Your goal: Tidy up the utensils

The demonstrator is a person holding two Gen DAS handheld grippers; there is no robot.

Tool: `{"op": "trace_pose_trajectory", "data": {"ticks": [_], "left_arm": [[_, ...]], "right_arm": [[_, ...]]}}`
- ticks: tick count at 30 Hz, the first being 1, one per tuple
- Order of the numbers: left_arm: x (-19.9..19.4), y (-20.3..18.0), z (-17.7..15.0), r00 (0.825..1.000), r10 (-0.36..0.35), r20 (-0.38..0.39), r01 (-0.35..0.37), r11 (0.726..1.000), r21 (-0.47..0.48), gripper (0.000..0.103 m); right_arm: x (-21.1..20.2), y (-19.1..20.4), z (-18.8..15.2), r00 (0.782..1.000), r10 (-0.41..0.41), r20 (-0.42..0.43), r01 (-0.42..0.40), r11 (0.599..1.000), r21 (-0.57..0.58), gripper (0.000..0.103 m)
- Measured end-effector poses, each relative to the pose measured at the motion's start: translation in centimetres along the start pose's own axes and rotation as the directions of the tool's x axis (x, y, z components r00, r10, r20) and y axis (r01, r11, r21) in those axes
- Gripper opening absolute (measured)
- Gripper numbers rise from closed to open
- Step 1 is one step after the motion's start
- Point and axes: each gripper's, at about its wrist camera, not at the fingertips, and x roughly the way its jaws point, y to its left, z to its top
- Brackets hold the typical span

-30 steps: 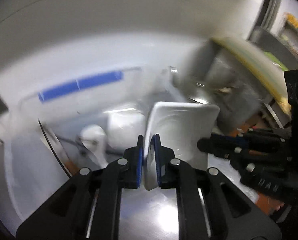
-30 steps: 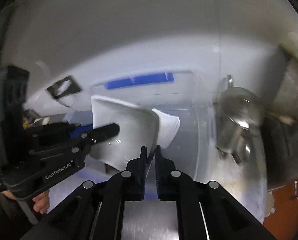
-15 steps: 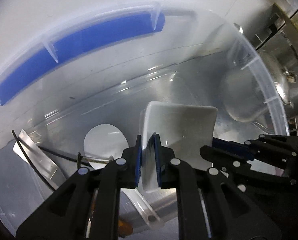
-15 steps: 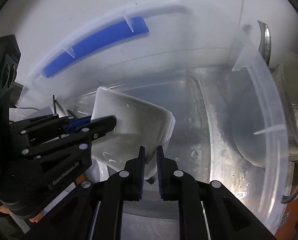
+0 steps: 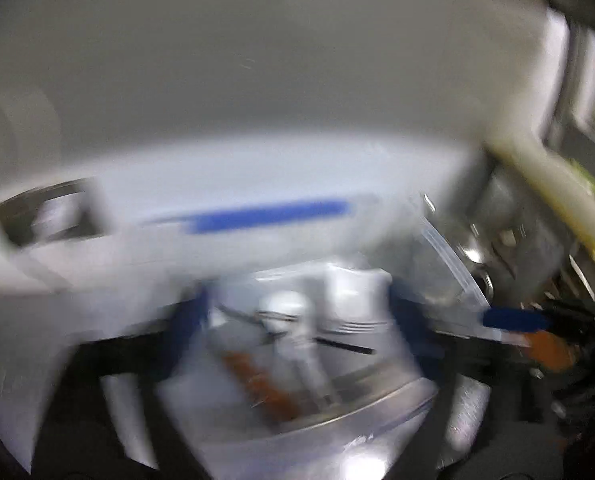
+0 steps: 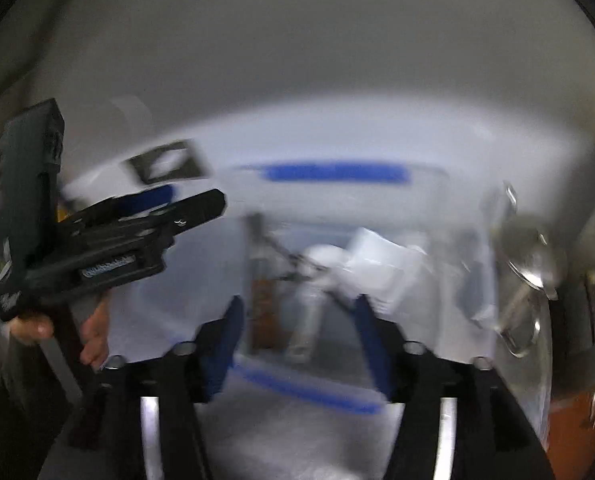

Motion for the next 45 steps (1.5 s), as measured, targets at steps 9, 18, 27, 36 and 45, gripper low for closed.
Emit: {"op": "trace_pose_trajectory", "data": {"ticks": [9,18,27,36,45], "left_arm": [[-10.0,17.6,-14.3,0.833,0.535,-0.136,-0.551,0.789,-0.270,0.095],[-10.0,31.5,-25.7,0.701,0.589,-0.402,-0.713,0.596,-0.371,0.095],[-9.5,36.8,-27.0,0.773,0.506,-0.382,-0.633,0.644,-0.429,0.095],[-14.8,29.9,-20.6,0.783,0.599,-0.166,-0.616,0.711,-0.341,0.095],[-17.1,15.3,-12.5,0.896,0.437,0.077,-0.413,0.885,-0.213,0.095]], "right_arm": [[7.2,16.4,-5.5,0.994,0.033,-0.101,-0.061,0.955,-0.290,0.085],[23.6,26.8,-9.0,0.963,-0.053,-0.263,-0.006,0.976,-0.217,0.085],[27.9,28.0,-9.0,0.956,-0.097,-0.277,0.051,0.984,-0.168,0.085],[17.3,27.3,-5.9,0.991,-0.124,0.055,0.131,0.980,-0.150,0.088],[2.6,18.4,-5.8,0.906,-0.364,0.215,0.373,0.928,0.000,0.098]]}}
